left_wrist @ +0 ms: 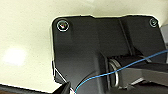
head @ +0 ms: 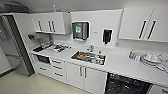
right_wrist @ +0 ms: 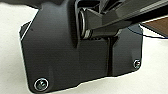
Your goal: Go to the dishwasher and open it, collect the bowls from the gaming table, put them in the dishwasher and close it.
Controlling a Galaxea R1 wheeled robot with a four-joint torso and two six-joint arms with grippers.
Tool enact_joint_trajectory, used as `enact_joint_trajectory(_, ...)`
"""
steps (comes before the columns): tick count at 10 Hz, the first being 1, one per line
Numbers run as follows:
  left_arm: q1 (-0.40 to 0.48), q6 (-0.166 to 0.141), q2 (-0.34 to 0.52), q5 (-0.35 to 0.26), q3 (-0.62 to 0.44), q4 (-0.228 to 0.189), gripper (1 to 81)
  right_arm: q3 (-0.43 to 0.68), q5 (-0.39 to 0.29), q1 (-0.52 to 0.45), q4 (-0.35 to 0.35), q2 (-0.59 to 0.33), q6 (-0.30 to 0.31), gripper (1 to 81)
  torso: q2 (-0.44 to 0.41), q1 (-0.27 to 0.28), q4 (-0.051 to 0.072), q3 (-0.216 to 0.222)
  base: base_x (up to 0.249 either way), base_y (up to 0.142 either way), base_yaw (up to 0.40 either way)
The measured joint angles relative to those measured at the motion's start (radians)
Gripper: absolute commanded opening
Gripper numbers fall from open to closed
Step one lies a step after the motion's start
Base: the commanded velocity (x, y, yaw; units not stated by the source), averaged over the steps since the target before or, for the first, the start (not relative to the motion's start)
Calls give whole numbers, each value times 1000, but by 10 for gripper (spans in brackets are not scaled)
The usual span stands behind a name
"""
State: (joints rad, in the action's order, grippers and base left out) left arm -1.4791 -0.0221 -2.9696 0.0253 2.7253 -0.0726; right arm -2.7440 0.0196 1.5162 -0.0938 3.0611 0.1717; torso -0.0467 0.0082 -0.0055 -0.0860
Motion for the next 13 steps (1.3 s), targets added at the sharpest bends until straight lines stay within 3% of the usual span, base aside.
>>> enact_joint_trajectory(4, 4, 0, 10, -7, 2, -36, 811, 13, 14, 8, 0, 0, -1, 811, 0, 0, 0, 0, 0, 0, 153)
enact_joint_trajectory(13, 11, 0, 11, -16, 2, -53, 811, 21, 61, 29, 0, -2, 1, 811, 0, 0, 0, 0, 0, 0, 162)
